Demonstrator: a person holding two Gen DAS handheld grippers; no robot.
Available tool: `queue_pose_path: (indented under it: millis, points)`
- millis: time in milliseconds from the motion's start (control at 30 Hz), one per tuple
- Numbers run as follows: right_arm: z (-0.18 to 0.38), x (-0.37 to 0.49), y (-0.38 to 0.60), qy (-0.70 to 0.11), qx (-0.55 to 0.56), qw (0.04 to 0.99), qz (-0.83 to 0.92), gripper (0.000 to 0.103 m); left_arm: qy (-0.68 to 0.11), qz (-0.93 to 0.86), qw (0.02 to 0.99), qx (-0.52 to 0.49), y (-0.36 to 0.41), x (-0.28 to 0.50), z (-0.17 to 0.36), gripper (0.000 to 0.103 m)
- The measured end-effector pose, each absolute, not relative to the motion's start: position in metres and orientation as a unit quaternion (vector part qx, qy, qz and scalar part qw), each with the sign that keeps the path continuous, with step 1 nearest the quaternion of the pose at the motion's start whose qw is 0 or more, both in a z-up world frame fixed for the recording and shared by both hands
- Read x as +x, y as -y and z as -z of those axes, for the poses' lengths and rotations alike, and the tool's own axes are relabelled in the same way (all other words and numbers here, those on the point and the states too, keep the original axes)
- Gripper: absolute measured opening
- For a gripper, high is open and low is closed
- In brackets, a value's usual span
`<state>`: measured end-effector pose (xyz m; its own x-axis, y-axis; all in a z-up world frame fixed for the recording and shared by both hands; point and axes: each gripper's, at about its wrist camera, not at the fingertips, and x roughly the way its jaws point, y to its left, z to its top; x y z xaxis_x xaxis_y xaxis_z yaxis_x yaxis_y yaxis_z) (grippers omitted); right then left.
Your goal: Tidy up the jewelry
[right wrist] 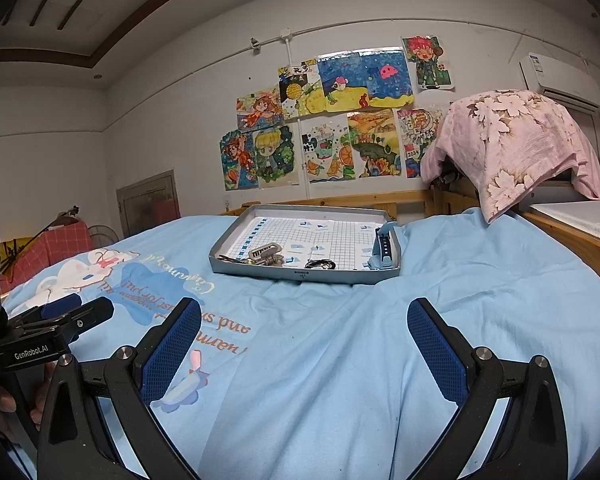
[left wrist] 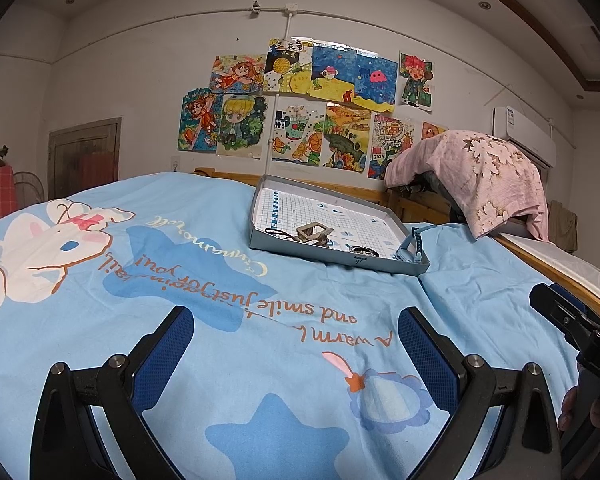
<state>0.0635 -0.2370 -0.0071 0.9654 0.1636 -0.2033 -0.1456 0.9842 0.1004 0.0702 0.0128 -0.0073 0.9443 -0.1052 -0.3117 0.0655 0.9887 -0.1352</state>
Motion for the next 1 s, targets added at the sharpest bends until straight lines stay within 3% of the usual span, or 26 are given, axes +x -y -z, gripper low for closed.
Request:
queue_pose_path:
  millis: [1000]
  points:
    - [0.014,0.049,0.216,-0.107,0.055,0.990,-0.070,0.101,-0.170,0.019,0.983,-0.066,-0.016,0.070,0.005,0.103]
